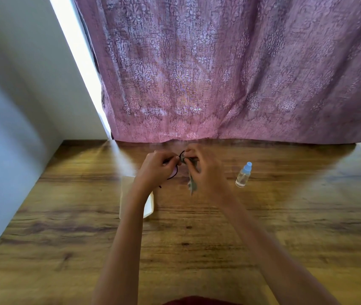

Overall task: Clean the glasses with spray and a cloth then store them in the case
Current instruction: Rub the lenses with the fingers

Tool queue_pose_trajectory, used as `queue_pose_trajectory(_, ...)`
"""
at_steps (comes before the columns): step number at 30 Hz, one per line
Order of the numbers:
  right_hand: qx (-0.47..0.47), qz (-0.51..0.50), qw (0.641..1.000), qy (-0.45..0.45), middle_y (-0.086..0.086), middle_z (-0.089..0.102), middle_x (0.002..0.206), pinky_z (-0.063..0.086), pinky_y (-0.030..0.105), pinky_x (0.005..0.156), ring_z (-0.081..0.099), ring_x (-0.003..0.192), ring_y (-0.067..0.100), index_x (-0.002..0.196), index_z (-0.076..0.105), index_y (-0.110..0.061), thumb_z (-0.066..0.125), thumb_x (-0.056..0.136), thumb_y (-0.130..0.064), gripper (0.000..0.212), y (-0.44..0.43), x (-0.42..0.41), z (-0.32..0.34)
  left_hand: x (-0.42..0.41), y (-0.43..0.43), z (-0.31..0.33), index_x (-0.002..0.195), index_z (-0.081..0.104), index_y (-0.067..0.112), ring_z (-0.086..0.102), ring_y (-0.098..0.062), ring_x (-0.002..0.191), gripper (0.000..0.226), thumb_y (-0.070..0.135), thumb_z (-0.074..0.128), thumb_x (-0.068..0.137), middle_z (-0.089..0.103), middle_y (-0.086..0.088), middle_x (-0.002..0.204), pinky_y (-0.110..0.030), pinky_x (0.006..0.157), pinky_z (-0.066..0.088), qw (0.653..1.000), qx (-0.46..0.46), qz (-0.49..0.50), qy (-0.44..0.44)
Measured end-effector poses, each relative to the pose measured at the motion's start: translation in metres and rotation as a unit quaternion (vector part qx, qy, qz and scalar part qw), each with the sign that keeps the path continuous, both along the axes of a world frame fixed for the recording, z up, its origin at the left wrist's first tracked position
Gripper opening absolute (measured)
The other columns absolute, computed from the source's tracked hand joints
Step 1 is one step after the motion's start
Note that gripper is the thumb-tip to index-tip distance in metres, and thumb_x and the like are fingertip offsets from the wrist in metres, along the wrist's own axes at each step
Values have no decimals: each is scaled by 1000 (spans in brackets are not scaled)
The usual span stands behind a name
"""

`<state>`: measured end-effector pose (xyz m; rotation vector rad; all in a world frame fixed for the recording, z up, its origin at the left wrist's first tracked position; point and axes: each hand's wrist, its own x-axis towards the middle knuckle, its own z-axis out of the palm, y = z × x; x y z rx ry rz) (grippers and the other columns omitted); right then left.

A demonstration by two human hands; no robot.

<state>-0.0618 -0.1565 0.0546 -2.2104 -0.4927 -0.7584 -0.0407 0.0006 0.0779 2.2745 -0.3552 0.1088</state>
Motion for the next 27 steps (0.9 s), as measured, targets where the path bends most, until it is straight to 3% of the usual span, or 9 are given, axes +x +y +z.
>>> queue_pose_trajectory(7,45,-30,999,6,2,66,91,54,40,78,64,88,19,107,58,-5,66,84,0,24,-11,11,4,1,6,-1,80,73,14,62,-17,74,19,15,58,92,71,-2,77,-29,73,45,1000,-5,14,-4)
queue_pose_trajectory(11,18,-15,1000,-5,5,65,92,53,39,78,63,89,19,105,61,-4,67,84,-2,21,-7,2,-6,2,8,-2,80,74,15,62,-14,72,19,17,58,91,72,-1,77,-26,69,44,1000,-15,25,-1)
queue_pose_trajectory(15,-5,12,1000,-10,4,64,91,52,35,77,61,88,17,106,60,-6,68,85,-5,23,3,2,-2,1,1,-2,90,75,10,65,-19,84,17,12,58,91,74,-5,86,-32,79,47,1000,2,1,-14)
queue_pose_trajectory(22,29,-45,999,-8,-2,67,89,51,33,76,62,84,14,104,60,-7,68,83,-3,23,-13,17,5,2,7,-4,79,73,13,60,-15,79,18,12,59,90,72,-3,78,-25,76,41,999,-1,15,-32)
queue_pose_trajectory(27,2,-20,1000,-13,3,65,89,52,35,78,61,87,18,105,63,-6,69,82,-1,24,-7,5,-7,4,7,-5,80,74,14,60,-17,83,18,13,59,90,71,-2,79,-25,74,42,999,-4,20,-26)
